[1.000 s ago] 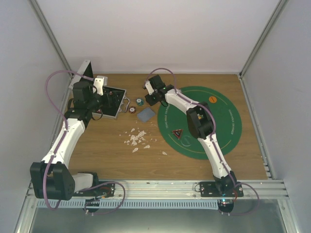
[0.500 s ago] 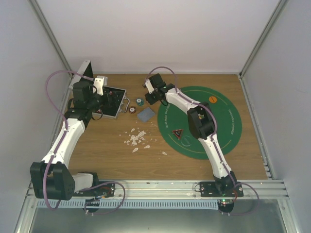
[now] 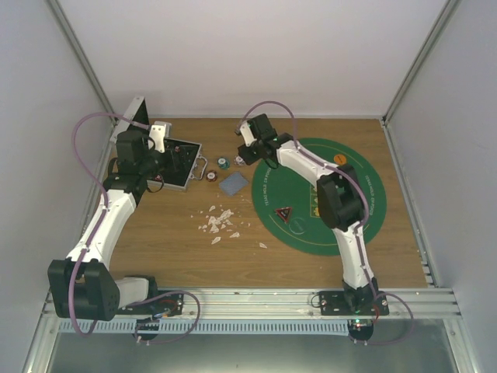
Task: Distribute texas hold em gaming equipment
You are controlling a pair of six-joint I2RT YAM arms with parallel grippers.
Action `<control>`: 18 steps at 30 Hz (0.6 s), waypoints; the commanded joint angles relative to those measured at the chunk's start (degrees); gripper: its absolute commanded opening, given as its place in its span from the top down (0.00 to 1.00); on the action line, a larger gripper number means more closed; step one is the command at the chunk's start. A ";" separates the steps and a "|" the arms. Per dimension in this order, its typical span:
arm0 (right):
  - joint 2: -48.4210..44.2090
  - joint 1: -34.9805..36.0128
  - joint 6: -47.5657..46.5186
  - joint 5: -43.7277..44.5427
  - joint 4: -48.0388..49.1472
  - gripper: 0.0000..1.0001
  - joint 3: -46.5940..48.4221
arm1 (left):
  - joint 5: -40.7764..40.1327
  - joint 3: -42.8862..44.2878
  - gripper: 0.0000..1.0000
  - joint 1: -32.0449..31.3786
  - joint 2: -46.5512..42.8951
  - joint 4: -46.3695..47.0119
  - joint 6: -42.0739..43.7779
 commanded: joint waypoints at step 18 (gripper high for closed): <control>-23.26 -31.10 4.93 -0.09 9.35 0.62 -32.85 | -3.44 1.89 0.02 -0.50 -0.84 0.50 1.23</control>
